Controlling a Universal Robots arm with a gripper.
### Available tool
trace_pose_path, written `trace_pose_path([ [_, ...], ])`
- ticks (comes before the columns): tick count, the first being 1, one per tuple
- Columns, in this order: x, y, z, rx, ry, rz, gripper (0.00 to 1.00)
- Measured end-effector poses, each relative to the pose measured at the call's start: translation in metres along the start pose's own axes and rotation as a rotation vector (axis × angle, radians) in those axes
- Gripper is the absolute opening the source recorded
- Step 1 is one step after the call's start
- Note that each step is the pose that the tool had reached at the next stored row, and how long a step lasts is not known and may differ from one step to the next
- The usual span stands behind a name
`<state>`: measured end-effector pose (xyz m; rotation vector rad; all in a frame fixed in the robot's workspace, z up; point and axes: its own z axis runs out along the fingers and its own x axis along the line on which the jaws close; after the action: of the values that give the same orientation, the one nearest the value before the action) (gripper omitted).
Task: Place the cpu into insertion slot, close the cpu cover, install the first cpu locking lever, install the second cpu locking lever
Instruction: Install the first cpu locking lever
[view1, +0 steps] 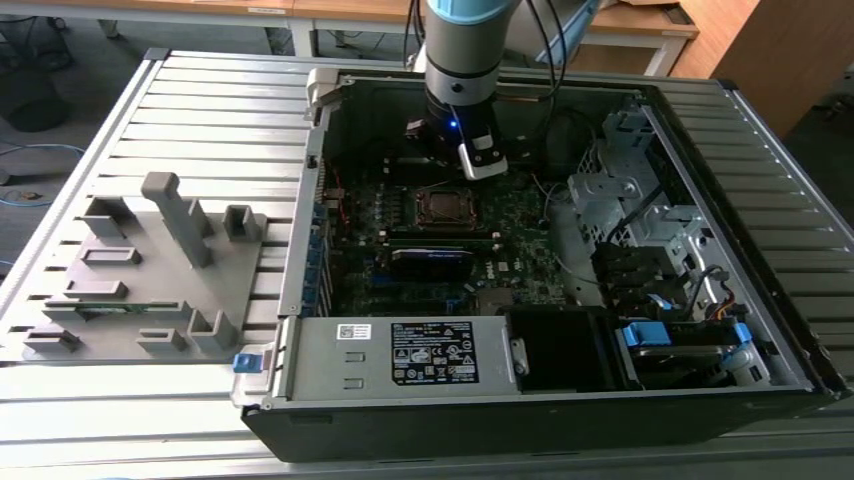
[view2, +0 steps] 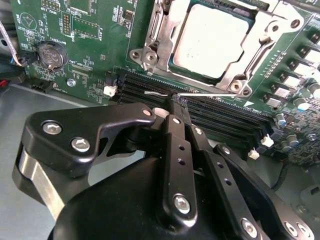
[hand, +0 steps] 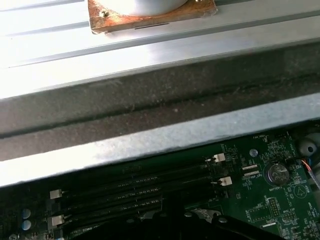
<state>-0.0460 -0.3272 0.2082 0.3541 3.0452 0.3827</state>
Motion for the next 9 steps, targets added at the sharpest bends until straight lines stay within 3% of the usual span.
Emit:
trace_pose_path([
  [2, 0.0000, 0.0000, 0.0004, 0.0023, -0.0020, -0.001, 0.11],
  [5, 0.0001, -0.0002, 0.0013, 0.0104, -0.0110, -0.003, 0.11],
  [9, 0.0002, -0.0006, 0.0029, 0.0133, -0.0210, -0.006, 0.11],
])
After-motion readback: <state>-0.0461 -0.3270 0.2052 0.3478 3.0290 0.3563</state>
